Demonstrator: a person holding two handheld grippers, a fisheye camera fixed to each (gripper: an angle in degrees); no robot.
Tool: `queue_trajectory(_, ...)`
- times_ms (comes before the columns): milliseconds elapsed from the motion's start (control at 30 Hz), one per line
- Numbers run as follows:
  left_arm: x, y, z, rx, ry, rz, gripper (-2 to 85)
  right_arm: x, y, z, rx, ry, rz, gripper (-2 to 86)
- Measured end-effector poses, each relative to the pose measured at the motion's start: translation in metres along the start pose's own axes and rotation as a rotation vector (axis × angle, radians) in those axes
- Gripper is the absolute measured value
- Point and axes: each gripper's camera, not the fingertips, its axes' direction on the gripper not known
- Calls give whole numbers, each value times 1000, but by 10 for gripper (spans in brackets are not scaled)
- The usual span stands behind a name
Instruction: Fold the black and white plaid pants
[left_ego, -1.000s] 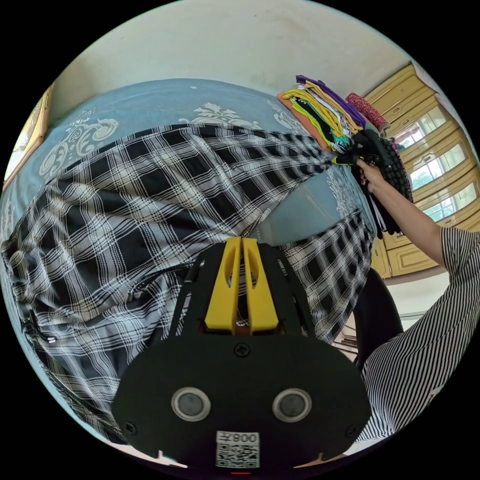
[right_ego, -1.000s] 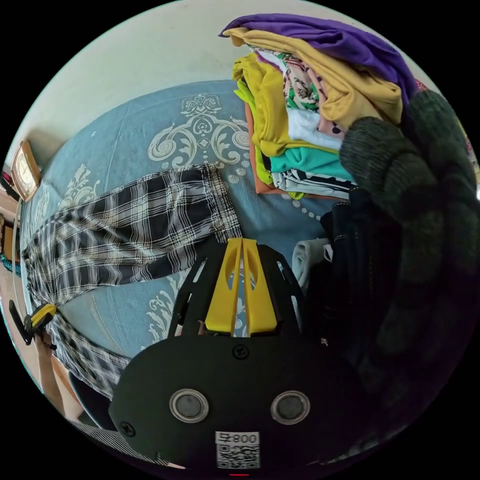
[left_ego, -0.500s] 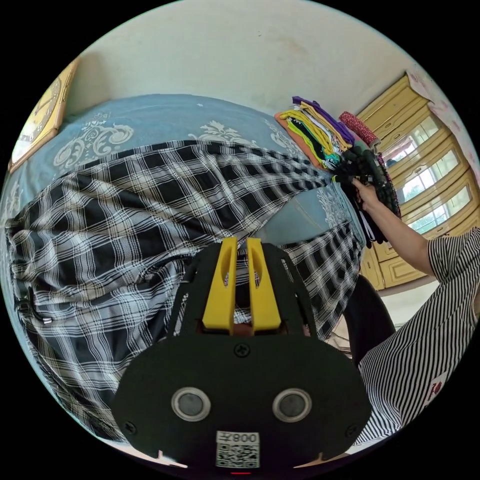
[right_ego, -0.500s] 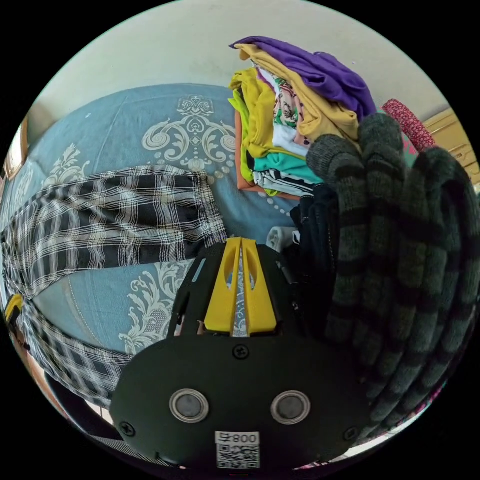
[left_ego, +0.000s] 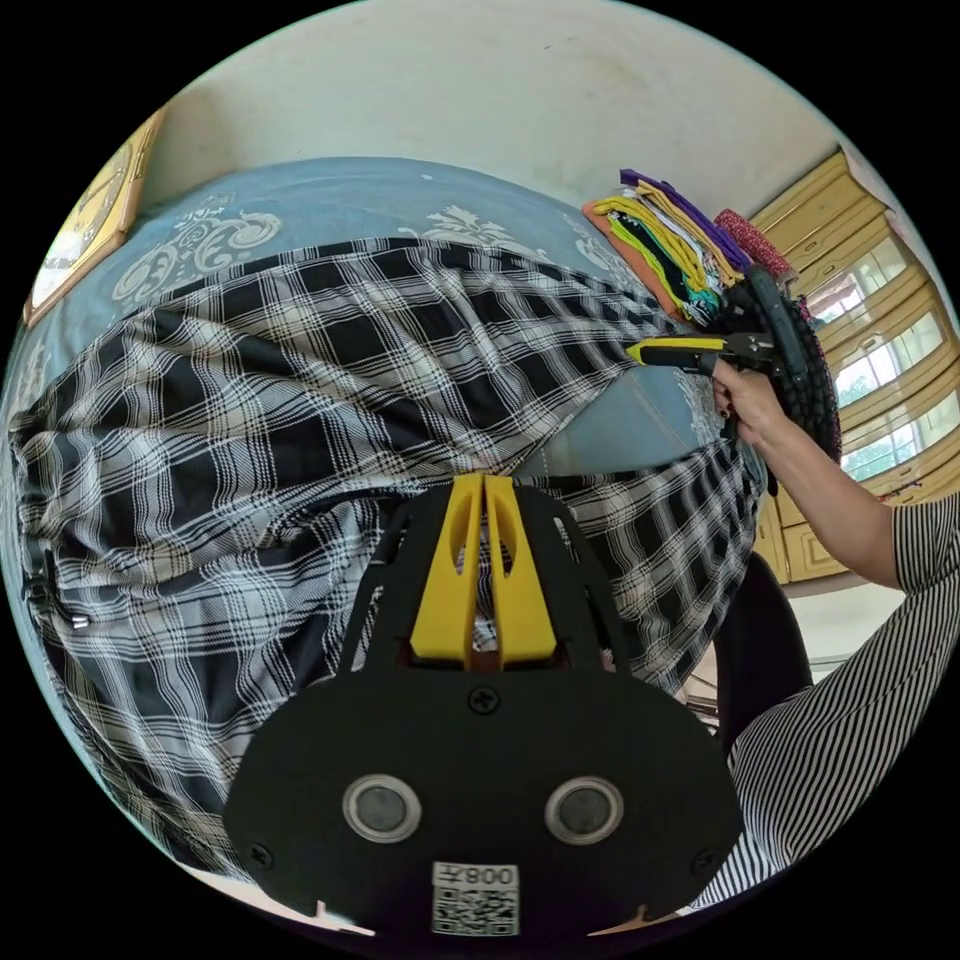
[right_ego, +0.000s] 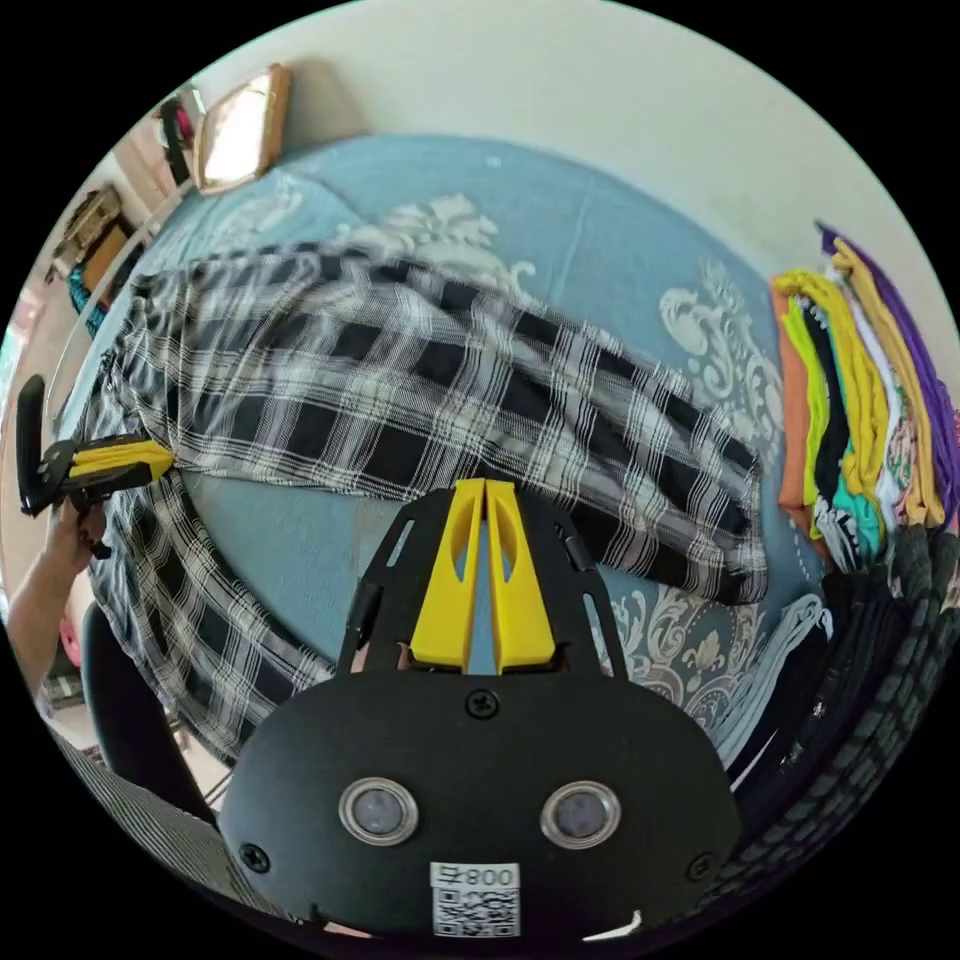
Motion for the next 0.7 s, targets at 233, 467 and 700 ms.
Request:
queue_trajectory(233,-40,55,-59,114,-130,-108,2,-14,-19,-29,34,90,-55,1)
queue_trajectory(467,-146,182,-161,201,-495,-590,6,-15,-39,-70,52,19,-34,1)
queue_trajectory(700,-209,280,-191,215,-408,-885,13,-102,-48,-120,128,-195,-297,1)
